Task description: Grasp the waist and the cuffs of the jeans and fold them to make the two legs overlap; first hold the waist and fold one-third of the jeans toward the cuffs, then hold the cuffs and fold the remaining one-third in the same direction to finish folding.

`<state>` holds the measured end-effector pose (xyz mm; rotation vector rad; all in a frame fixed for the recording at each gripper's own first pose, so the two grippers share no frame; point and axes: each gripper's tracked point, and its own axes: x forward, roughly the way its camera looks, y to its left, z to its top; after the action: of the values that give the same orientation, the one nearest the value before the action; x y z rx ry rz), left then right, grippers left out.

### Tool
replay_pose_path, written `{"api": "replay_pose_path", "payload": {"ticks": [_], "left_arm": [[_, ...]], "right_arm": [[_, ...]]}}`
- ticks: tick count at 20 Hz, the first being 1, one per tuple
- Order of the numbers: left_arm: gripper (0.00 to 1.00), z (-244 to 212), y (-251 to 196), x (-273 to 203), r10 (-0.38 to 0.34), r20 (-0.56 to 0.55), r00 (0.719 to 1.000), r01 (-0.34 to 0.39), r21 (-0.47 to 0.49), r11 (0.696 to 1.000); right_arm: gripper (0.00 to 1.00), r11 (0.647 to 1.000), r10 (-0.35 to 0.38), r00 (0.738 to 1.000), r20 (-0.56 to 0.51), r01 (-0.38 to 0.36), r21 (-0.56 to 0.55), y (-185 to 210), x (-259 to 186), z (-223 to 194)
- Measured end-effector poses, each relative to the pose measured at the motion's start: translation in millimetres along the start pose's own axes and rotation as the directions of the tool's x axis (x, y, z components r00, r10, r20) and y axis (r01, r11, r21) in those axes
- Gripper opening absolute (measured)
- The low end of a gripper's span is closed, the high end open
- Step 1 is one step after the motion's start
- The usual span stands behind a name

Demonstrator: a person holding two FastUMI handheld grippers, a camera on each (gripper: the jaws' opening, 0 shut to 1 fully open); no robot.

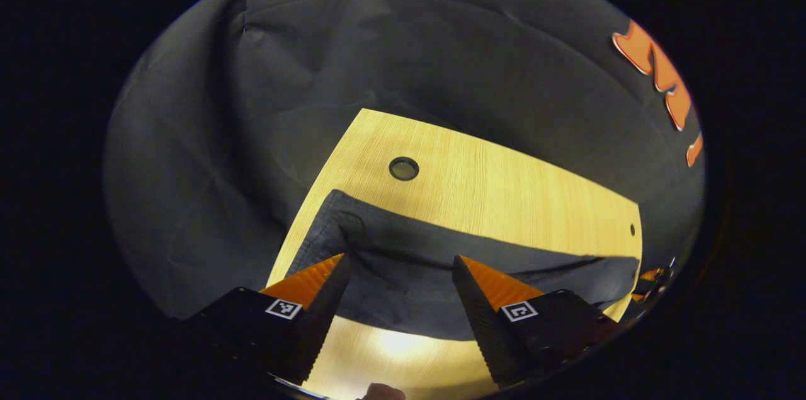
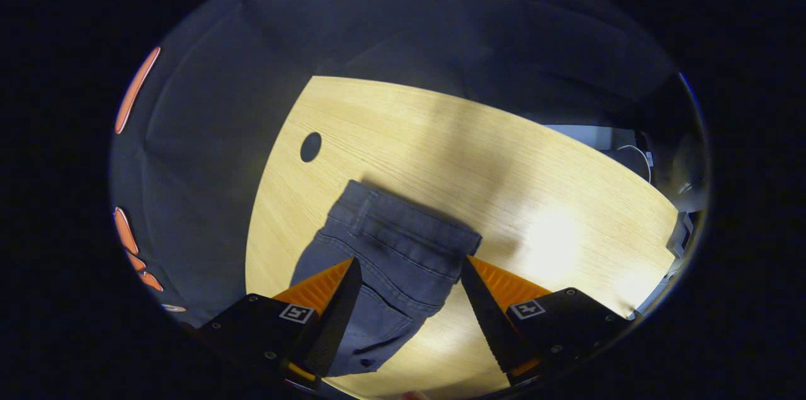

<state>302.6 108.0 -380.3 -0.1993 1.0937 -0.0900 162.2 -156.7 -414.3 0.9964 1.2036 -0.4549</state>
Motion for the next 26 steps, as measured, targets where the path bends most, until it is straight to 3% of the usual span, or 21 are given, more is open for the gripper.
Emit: {"api": "replay_pose_path", "payload": {"ticks": [4,13,18,19,21,26], "left_arm": [[0.99,-16.0,4.4,11.0,0.027,0.001,1.0,-0.027,0.055,0.998],[0.99,-57.8,7.4,-15.0,0.065,0.035,0.997,-0.066,0.025,0.998],[0.99,-107.9,-2.8,-27.9,0.07,0.014,0.997,-0.07,0.003,0.998],[0.99,-116.4,-4.6,-30.3,0.073,0.005,0.997,-0.073,0.003,0.997],[0.99,-127.6,-6.8,-32.7,0.087,0.004,0.996,-0.087,0.002,0.996],[0.99,-145.6,-11.2,-38.1,0.099,0.012,0.995,-0.099,0.006,0.995]], "right_arm": [[0.98,0.999,-0.03,0.999,-0.022,0.03,-0.011,-4.8,15.7,-8.0],[0.95,0.998,-0.06,0.997,-0.052,0.058,-0.039,-7.6,31.7,-20.1],[0.56,1.0,0.003,0.997,-0.071,-0.003,-0.004,-0.4,39.7,-21.6],[0.55,1.0,0.016,0.997,-0.072,-0.016,0.004,0.4,37.6,-22.0],[0.36,1.0,0.019,0.998,-0.053,-0.019,-0.008,0.7,37.9,-21.7],[0.22,0.999,0.038,0.999,-0.007,-0.038,-0.016,2.1,34.0,-20.3]]}}
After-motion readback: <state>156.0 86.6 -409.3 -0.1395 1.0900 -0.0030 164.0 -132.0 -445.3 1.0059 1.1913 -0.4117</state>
